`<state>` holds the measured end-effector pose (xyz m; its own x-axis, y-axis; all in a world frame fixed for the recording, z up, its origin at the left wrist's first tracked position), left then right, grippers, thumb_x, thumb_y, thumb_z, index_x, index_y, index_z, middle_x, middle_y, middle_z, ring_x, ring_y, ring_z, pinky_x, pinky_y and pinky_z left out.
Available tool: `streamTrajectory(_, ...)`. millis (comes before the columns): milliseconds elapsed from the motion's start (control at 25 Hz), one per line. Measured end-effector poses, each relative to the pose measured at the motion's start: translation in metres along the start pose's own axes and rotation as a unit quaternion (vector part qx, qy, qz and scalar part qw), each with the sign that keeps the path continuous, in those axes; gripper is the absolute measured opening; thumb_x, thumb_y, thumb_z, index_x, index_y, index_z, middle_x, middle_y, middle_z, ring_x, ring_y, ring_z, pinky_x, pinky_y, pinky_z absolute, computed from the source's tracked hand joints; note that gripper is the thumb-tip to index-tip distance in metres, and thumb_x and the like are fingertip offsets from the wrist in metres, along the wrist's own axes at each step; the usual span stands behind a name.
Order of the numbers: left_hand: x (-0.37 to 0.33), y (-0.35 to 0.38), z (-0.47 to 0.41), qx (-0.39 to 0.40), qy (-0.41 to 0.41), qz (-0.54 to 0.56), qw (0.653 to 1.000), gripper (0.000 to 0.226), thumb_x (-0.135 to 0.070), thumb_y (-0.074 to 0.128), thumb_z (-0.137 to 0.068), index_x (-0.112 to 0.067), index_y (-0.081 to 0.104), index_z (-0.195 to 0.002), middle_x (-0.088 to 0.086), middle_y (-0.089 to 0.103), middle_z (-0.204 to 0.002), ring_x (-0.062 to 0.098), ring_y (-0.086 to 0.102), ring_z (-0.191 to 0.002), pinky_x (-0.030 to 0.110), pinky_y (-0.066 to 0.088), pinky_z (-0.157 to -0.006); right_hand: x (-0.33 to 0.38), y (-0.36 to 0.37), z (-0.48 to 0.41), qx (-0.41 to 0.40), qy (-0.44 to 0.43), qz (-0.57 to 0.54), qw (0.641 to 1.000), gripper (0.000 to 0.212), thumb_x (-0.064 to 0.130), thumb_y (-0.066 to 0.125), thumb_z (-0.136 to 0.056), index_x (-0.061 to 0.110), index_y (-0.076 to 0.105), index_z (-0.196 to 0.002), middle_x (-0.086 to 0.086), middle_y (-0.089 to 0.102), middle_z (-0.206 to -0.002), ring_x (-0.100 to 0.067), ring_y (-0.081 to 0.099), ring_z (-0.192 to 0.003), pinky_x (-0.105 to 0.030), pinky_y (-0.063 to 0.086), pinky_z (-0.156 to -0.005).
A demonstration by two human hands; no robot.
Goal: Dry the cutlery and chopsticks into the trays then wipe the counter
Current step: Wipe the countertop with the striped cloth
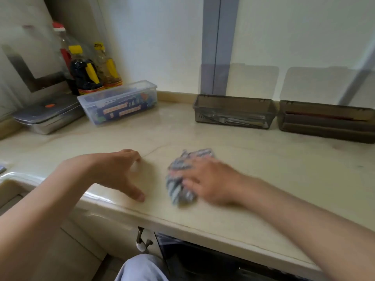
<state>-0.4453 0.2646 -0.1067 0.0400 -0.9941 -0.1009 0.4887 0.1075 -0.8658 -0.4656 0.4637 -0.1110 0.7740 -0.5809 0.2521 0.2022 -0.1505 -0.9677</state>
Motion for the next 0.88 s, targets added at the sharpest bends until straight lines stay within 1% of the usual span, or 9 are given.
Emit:
streamTrajectory(120, -0.011, -0.006, 0.004, 0.012, -0.013, -0.021, 1.000, 0.138, -0.082, 0.074, -0.034, -0.026, 0.027, -0.151, -0.011, 0.037, -0.148, 0.016, 0.047, -0.125, 0.034, 0.039, -0.109, -0.105, -0.023, 0.003, -0.006, 0.159, 0.023, 0.987, 0.046, 0.045, 0.028, -0.107, 0.050, 0.028, -0.153, 0.010, 0.020, -0.167, -0.018, 0.012, -0.155, -0.045, 0.012, -0.126)
streamTrajectory(200, -0.029, -0.012, 0.000, -0.003, 0.011, -0.018, 1.000, 0.140, -0.083, 0.073, -0.037, -0.031, 0.019, -0.156, -0.010, 0.024, -0.160, 0.018, 0.037, -0.140, 0.039, 0.032, -0.117, -0.119, -0.020, 0.015, 0.012, 0.202, 0.054, 0.978, 0.049, 0.046, 0.026, -0.107, 0.048, 0.022, -0.155, 0.005, 0.014, -0.168, -0.025, 0.007, -0.156, -0.049, 0.010, -0.126)
streamTrajectory(280, -0.061, -0.017, -0.010, -0.026, 0.049, -0.001, 0.998, 0.131, -0.080, 0.072, -0.048, -0.039, 0.012, -0.157, -0.012, 0.009, -0.166, 0.018, 0.023, -0.150, 0.044, 0.023, -0.122, -0.086, -0.014, 0.033, 0.017, 0.165, 0.051, 0.985, 0.049, 0.046, 0.026, -0.107, 0.048, 0.020, -0.155, 0.006, 0.012, -0.169, -0.026, 0.003, -0.156, -0.050, 0.005, -0.126)
streamTrajectory(440, -0.140, -0.015, -0.037, -0.038, 0.122, -0.011, 0.992, 0.125, -0.078, 0.074, -0.054, -0.041, 0.015, -0.157, -0.011, 0.007, -0.167, 0.017, 0.017, -0.152, 0.044, 0.019, -0.123, -0.034, -0.004, 0.090, 0.035, 0.048, 0.040, 0.997, 0.047, 0.048, 0.027, -0.107, 0.054, 0.018, -0.153, 0.015, 0.006, -0.167, -0.011, -0.001, -0.153, -0.042, -0.003, -0.126)
streamTrajectory(560, -0.180, -0.010, -0.050, -0.046, 0.153, -0.018, 0.987, 0.115, -0.077, 0.073, -0.062, -0.040, 0.019, -0.157, -0.011, 0.007, -0.167, 0.013, 0.016, -0.152, 0.037, 0.017, -0.124, -0.103, -0.034, 0.108, -0.016, 0.116, 0.003, 0.993, 0.045, 0.040, 0.035, -0.107, 0.048, 0.032, -0.152, 0.020, 0.022, -0.164, -0.009, 0.013, -0.153, -0.036, 0.008, -0.124)
streamTrajectory(640, -0.197, -0.006, -0.050, -0.053, 0.159, -0.021, 0.986, 0.106, -0.076, 0.068, -0.071, -0.038, 0.019, -0.157, -0.010, 0.007, -0.167, 0.014, 0.017, -0.152, 0.036, 0.018, -0.123, -0.168, -0.051, 0.124, -0.031, 0.225, 0.004, 0.974, 0.046, 0.038, 0.033, -0.108, 0.044, 0.031, -0.154, 0.012, 0.024, -0.165, -0.013, 0.015, -0.154, -0.033, 0.011, -0.123)
streamTrajectory(720, -0.208, -0.007, -0.048, -0.068, 0.161, -0.026, 0.984, 0.100, -0.073, 0.064, -0.078, -0.034, 0.019, -0.158, -0.007, 0.011, -0.166, 0.016, 0.019, -0.152, 0.036, 0.020, -0.120, -0.193, -0.048, 0.136, -0.013, 0.278, 0.033, 0.960, 0.047, 0.043, 0.030, -0.108, 0.044, 0.025, -0.155, 0.004, 0.022, -0.167, -0.017, 0.012, -0.155, -0.036, 0.010, -0.124)
streamTrajectory(800, -0.217, -0.010, -0.047, -0.077, 0.162, -0.034, 0.983, 0.101, -0.073, 0.062, -0.078, -0.031, 0.017, -0.159, -0.005, 0.013, -0.166, 0.018, 0.019, -0.151, 0.037, 0.021, -0.120, -0.171, -0.037, 0.143, 0.000, 0.253, 0.052, 0.966, 0.048, 0.046, 0.027, -0.107, 0.046, 0.022, -0.155, 0.004, 0.017, -0.168, -0.019, 0.007, -0.155, -0.043, 0.008, -0.127)
streamTrajectory(880, -0.228, -0.012, -0.052, -0.078, 0.165, -0.042, 0.982, 0.107, -0.081, 0.058, -0.072, -0.033, 0.016, -0.158, -0.006, 0.011, -0.167, 0.017, 0.016, -0.153, 0.040, 0.018, -0.123, -0.124, -0.025, 0.160, 0.007, 0.187, 0.046, 0.981, 0.047, 0.050, 0.025, -0.106, 0.054, 0.017, -0.153, 0.014, 0.005, -0.167, -0.014, -0.004, -0.153, -0.045, -0.004, -0.125)
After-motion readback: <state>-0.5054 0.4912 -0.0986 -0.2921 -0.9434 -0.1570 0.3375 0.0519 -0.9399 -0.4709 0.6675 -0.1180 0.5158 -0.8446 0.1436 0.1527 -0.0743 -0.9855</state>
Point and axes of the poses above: each hand's wrist, its own z-axis away from the middle knuckle, its own y-axis out of the palm, x = y × z, the point moved 9 cm from there along -z, towards the middle knuckle
